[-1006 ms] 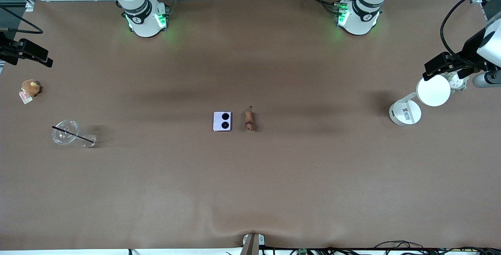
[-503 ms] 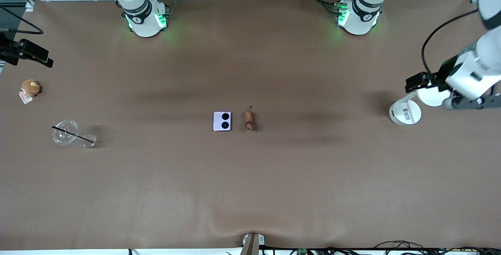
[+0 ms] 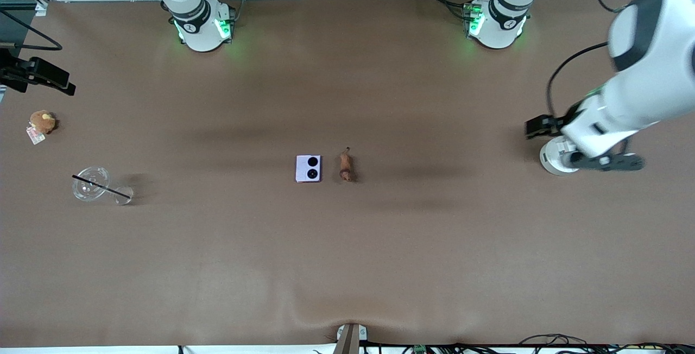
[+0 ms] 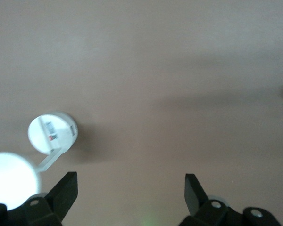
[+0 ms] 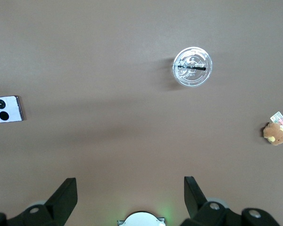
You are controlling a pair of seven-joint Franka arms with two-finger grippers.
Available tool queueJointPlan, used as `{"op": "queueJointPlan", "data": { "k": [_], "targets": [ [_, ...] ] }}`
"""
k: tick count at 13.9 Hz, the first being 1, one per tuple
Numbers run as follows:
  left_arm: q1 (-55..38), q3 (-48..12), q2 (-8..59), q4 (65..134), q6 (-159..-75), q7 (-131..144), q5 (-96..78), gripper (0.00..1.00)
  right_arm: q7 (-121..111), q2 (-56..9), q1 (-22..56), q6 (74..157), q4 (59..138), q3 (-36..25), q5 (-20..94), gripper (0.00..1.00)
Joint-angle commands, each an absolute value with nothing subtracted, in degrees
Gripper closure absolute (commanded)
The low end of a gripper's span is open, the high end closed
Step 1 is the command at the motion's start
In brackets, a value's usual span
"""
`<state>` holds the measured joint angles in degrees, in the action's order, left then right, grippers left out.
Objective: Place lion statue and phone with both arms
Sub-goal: 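Reach the left gripper across to the brown lion statue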
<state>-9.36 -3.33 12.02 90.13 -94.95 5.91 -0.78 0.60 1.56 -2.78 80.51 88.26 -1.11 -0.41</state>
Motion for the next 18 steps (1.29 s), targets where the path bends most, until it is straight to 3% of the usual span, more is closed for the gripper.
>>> {"op": "queueJointPlan", "data": {
  "k": [1, 6, 12, 15, 18],
  "targets": [
    [-14.0, -3.2, 17.3, 84.7, -95.9, 6.4, -0.1, 0.00, 1.6, 1.6, -2.7, 80.9, 88.4, -0.8, -1.2, 0.00],
    [-19.7, -3.3, 25.2, 81.3, -103.1, 12.8, -0.9, 0.00, 1.7, 1.4, -2.5, 81.1, 88.4, -0.8, -1.1, 0.00],
    [-33.8, -2.6, 35.6, 80.5, -115.4, 36.4, -0.2, 0.00, 6.5, 0.7, 0.4, 81.4, 88.2, -0.8, -1.1, 0.00],
    [-35.7, -3.1, 39.1, 80.0, -126.0, 43.8, -0.6, 0.00, 6.7, -0.1, 1.4, 82.0, 88.3, -0.7, -0.4, 0.00],
    [-38.7, -3.1, 42.2, 77.9, -128.8, 49.7, -0.7, 0.00, 6.8, -0.8, 3.0, 82.8, 88.3, -0.7, -0.3, 0.00]
  ]
}}
